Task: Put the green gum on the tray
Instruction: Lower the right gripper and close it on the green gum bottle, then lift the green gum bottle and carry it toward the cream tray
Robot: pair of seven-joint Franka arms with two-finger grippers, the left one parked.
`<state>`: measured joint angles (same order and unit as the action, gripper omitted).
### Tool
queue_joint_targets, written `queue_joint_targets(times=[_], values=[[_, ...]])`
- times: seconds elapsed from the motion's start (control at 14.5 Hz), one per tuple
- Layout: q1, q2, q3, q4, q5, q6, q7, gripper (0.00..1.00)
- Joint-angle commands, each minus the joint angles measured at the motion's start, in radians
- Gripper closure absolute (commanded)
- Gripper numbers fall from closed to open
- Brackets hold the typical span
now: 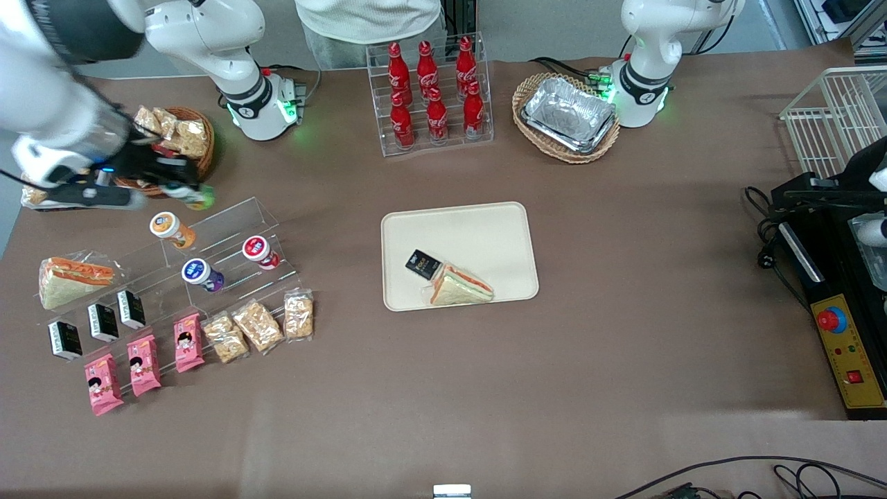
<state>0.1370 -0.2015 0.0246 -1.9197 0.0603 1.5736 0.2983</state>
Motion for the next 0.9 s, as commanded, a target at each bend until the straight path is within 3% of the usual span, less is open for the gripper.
queue_joint_targets(times=[0.0,0.21,0.34,0.83], values=[[-0.001,0.062,0.208,0.042,0.039,0.051,0.293,1.00],[-0.001,0.102,0.310,0.039,0.074,0.133,0.410,1.00],[0.010,0.131,0.322,0.012,0.098,0.213,0.415,1.00],[0.093,0.238,0.327,-0.238,0.081,0.661,0.417,1.00]])
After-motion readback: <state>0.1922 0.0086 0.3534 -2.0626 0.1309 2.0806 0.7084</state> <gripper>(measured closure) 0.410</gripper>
